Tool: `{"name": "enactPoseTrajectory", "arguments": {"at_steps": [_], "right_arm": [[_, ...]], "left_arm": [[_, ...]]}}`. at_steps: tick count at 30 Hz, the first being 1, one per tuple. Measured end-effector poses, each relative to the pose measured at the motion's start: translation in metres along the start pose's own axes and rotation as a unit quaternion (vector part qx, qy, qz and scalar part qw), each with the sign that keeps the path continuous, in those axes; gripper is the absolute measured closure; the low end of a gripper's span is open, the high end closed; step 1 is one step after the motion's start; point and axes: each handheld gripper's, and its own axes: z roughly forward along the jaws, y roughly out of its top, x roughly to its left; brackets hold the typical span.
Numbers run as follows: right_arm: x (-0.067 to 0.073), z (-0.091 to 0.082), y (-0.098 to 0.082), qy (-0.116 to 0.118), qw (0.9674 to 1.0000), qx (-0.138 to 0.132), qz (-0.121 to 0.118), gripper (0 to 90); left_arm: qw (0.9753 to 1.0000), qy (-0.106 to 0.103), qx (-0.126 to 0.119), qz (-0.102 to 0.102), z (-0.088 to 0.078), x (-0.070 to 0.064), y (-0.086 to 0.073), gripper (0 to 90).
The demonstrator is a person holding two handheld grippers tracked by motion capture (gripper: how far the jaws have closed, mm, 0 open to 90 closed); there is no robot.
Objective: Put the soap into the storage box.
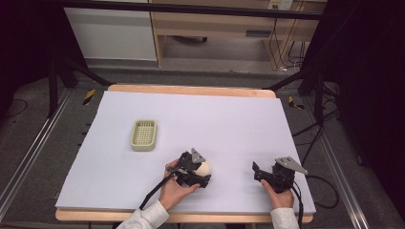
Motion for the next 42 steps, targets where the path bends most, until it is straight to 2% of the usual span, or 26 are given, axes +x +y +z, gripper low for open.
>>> {"name": "enactPoseTrajectory", "arguments": {"at_steps": [4,10,20,29,34,42], "right_arm": [[0.0,0.0,0.0,0.0,1.0,0.001,0.0,5.4],[0.0,0.0,0.0,0.0,1.0,-0.001,0.0,5.4],[0.0,0.0,0.0,-0.001,1.0,-0.001,0.001,5.4],[0.0,0.0,0.0,0.001,1.0,-0.002,0.001,5.4],[0.0,0.0,0.0,0.001,1.0,0.001,0.001,5.4],[0.0,0.0,0.0,0.001,1.0,0.001,0.004,5.4]], "left_arm": [[0.9999,-0.002,-0.009,-0.005,-0.008,0.003,0.002,24.1],[0.9999,0.004,-0.012,0.004,-0.023,0.008,0.004,24.1],[0.9998,0.015,-0.01,0.004,-0.042,0.021,0.001,24.1],[0.9998,0.016,-0.013,-0.01,-0.056,0.037,-0.006,24.1],[0.9994,0.025,-0.018,-0.017,-0.065,0.049,-0.011,24.1],[0.9979,0.042,-0.024,-0.042,-0.074,0.068,-0.017,24.1]]}}
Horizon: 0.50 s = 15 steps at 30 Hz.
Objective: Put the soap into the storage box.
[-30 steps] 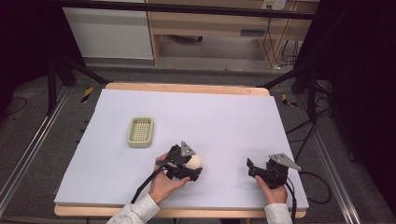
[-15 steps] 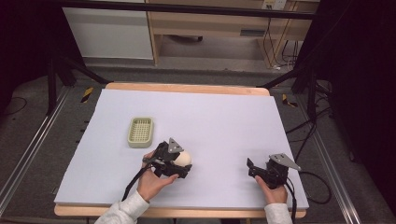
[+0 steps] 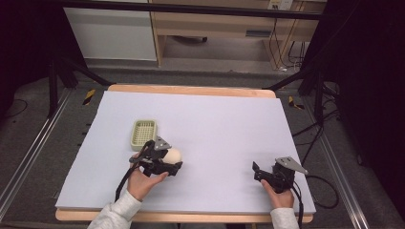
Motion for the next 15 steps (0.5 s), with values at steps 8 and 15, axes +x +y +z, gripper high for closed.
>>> {"name": "enactPoseTrajectory", "arguments": {"at_steps": [8,15], "right_arm": [[0.0,0.001,0.0,0.001,1.0,0.001,-0.006,5.4],[0.0,0.001,0.0,0.001,1.0,0.001,-0.006,5.4]], "left_arm": [[0.9998,0.009,-0.008,-0.018,-0.006,0.014,-0.001,24.1],[0.9992,0.016,-0.018,-0.033,-0.012,0.023,0.001,24.1]]}}
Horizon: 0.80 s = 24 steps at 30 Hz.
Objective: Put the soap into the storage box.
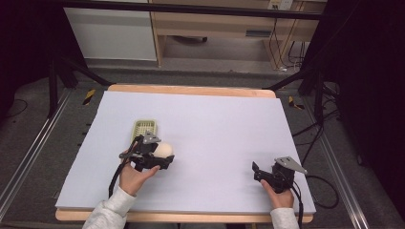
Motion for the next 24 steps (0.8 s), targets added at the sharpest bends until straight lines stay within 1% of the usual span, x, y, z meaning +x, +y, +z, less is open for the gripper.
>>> {"name": "enactPoseTrajectory", "arguments": {"at_steps": [2,6,18,24], "right_arm": [[0.0,0.0,0.0,0.0,1.0,0.0,0.0,5.4],[0.0,0.0,0.0,0.0,1.0,0.0,0.001,5.4],[0.0,0.0,0.0,0.001,1.0,0.001,0.001,5.4],[0.0,0.0,0.0,0.001,1.0,0.002,0.001,5.4]], "left_arm": [[1.0,0.002,-0.002,-0.003,-0.002,0.003,0.001,24.1],[0.9999,0.013,-0.006,-0.008,-0.005,0.011,0.002,24.1],[0.9992,0.029,-0.011,-0.027,-0.01,0.033,0.006,24.1],[0.9986,0.036,-0.013,-0.035,-0.012,0.041,0.007,24.1]]}}
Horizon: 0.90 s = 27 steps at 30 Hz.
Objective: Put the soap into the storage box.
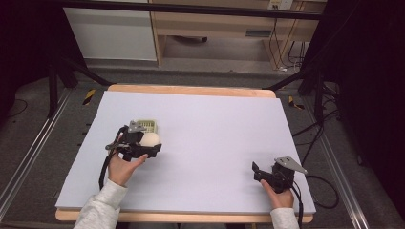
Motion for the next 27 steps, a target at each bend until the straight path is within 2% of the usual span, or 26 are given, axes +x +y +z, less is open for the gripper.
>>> {"name": "enactPoseTrajectory", "arguments": {"at_steps": [8,16,27], "right_arm": [[0.0,0.0,0.0,0.0,1.0,0.001,0.0,5.4],[0.0,0.0,0.0,0.0,1.0,0.002,-0.001,5.4],[0.0,0.001,0.0,-0.001,1.0,0.002,-0.001,5.4]], "left_arm": [[0.9999,0.011,0.004,-0.009,0.002,0.014,0.003,24.1],[0.9997,0.014,0.005,-0.017,0.006,0.024,0.007,24.1],[0.9993,0.024,0.012,-0.026,0.017,0.038,0.011,24.1]]}}
